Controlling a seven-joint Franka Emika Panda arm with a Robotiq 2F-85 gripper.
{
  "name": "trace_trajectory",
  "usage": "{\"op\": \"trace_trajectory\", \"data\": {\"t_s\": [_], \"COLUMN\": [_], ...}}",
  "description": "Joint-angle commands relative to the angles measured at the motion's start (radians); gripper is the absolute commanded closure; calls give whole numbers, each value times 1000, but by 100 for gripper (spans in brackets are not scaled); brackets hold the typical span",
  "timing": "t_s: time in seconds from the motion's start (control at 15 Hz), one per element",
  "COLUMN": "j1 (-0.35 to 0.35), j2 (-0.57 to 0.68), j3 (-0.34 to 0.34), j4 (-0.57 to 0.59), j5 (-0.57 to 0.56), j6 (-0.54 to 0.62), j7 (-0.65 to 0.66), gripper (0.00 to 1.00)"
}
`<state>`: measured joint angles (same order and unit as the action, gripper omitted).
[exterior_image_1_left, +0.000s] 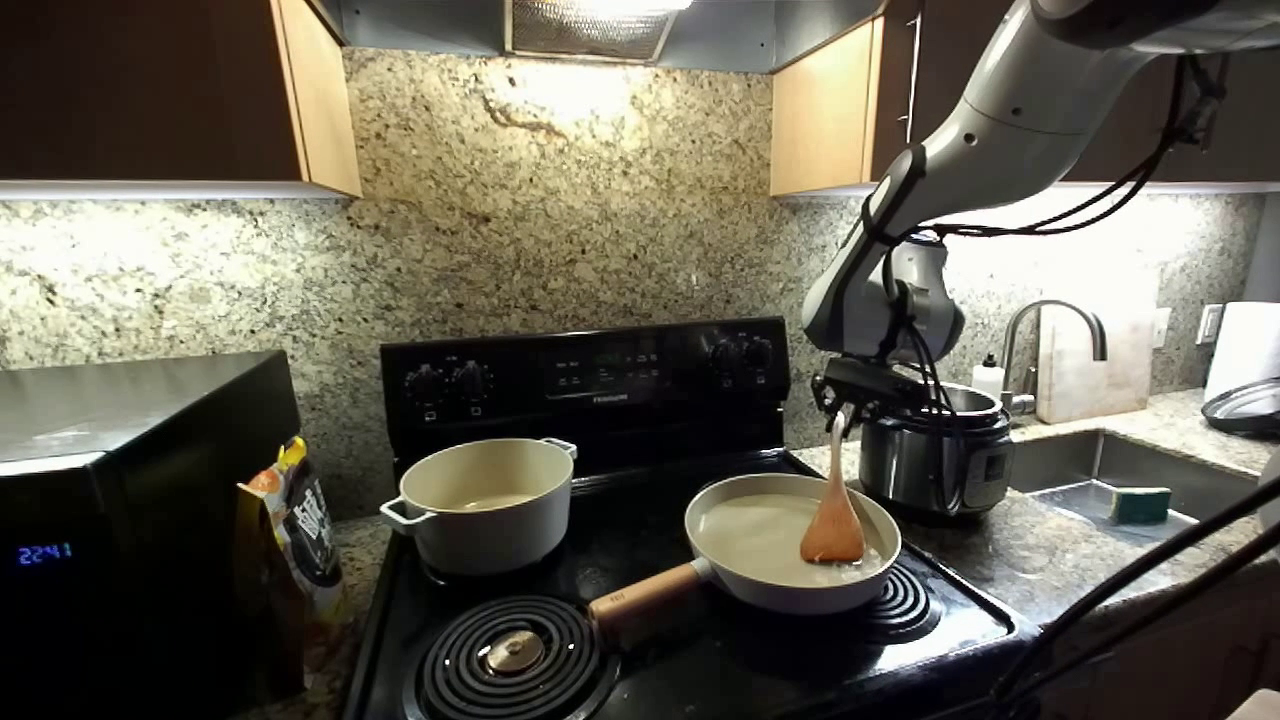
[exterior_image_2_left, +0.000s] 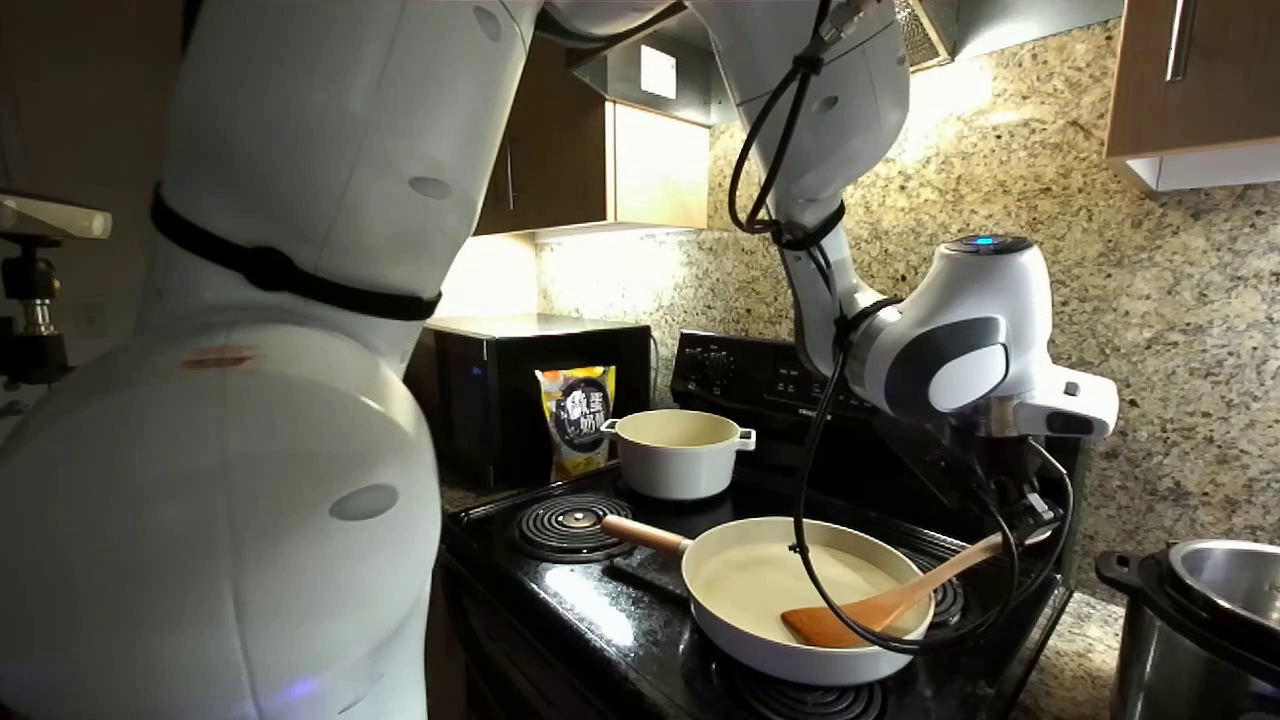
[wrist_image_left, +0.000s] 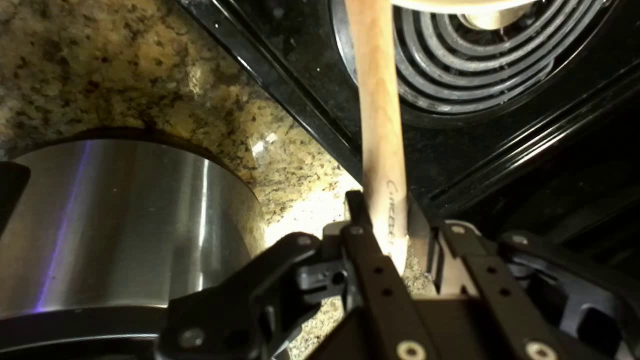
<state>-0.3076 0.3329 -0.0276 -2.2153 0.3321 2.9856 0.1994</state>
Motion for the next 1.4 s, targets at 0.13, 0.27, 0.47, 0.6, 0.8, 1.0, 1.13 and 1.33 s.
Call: {"op": "trace_trajectory", "data": {"t_s": [0.13,0.27,0.47,0.6,0.8,1.0,1.13,1.33], "j1": [31,50,76,86,113,127,135,154], "j2": [2,5,18,24,26,46,62,85], "j3": [-25,-37,-48,-50,-63,-64,-60,-59], "j4": [40,64,110,134,157,180,196,221], "j5": [-3,-13,-22,-23,-37,-47,-51,-65], "j6": [-11,-26,-47,-61,-86,-97,-102,-113], "j7": [-8,0,2,1,9,4,1,3], "gripper": [94,94,94,94,94,94,94,94]}}
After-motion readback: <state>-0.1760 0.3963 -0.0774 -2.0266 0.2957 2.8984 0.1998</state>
